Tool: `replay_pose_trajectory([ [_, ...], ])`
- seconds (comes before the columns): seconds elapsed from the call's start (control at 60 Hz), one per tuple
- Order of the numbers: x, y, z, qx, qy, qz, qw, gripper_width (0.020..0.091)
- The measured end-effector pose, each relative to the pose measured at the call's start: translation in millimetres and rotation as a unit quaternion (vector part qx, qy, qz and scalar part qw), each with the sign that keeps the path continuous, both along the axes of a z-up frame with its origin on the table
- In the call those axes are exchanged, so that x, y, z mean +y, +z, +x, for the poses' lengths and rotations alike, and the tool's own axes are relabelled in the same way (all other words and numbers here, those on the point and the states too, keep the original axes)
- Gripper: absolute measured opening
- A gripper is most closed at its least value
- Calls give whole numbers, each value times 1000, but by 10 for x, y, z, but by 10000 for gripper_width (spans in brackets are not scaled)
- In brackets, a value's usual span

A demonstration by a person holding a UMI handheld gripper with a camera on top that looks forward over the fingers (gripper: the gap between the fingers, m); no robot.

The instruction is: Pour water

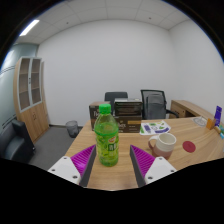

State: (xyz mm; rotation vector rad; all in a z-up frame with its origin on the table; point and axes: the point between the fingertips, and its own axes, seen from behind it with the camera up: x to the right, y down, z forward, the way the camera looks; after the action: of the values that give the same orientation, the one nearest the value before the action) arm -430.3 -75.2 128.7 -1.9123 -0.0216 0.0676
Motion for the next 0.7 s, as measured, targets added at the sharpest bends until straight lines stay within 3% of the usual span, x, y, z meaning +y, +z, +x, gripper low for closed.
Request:
replay_pose_trajectory([
  [0.317, 742, -188, -262, -3, 0, 9, 1000, 676],
  [0.467, 991, -257, -507, 6, 4, 19, 1000, 537],
  [0.517, 1267, -468, -638, 9, 10, 21, 1000, 488],
  [0.617, 1446, -562, -589, 11, 10, 36, 999, 353],
  [0.7, 1453, -542, -541, 11, 3, 45, 999, 349],
])
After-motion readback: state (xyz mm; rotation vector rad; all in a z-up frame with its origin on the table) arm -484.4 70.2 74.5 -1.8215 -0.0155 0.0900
